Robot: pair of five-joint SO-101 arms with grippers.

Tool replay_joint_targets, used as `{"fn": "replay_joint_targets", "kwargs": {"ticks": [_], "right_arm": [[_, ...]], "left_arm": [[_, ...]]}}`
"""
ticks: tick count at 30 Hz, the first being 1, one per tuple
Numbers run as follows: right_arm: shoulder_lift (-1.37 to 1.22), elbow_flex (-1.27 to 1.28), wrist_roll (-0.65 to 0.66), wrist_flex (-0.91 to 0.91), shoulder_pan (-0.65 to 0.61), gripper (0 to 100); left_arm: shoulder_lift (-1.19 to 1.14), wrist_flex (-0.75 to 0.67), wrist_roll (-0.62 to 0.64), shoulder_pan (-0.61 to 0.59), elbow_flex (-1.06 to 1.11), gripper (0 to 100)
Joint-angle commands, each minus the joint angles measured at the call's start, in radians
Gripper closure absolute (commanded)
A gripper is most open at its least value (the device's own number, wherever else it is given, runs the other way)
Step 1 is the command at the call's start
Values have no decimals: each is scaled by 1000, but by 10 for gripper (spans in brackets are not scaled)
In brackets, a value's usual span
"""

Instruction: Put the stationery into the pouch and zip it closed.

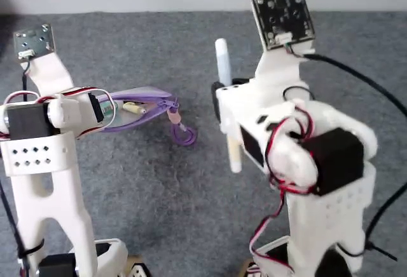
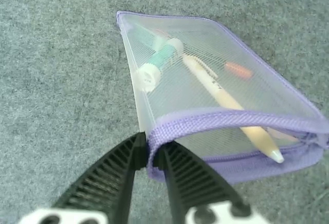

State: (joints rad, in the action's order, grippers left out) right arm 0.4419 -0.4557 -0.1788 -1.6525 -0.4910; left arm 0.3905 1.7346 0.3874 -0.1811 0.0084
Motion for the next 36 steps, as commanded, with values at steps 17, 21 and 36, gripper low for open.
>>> {"fn": "replay_joint_targets", "kwargs": {"ticks": [17, 21, 36], "right_arm": [[177, 910, -121, 1425, -219, 991], [142, 931, -121, 1531, -228, 991], [16, 944, -127, 1610, -257, 991]], "left_arm": [[3, 3, -3, 6, -2, 989], [3, -3, -3, 6, 21, 989], [8, -32, -3, 6, 91, 989]]}}
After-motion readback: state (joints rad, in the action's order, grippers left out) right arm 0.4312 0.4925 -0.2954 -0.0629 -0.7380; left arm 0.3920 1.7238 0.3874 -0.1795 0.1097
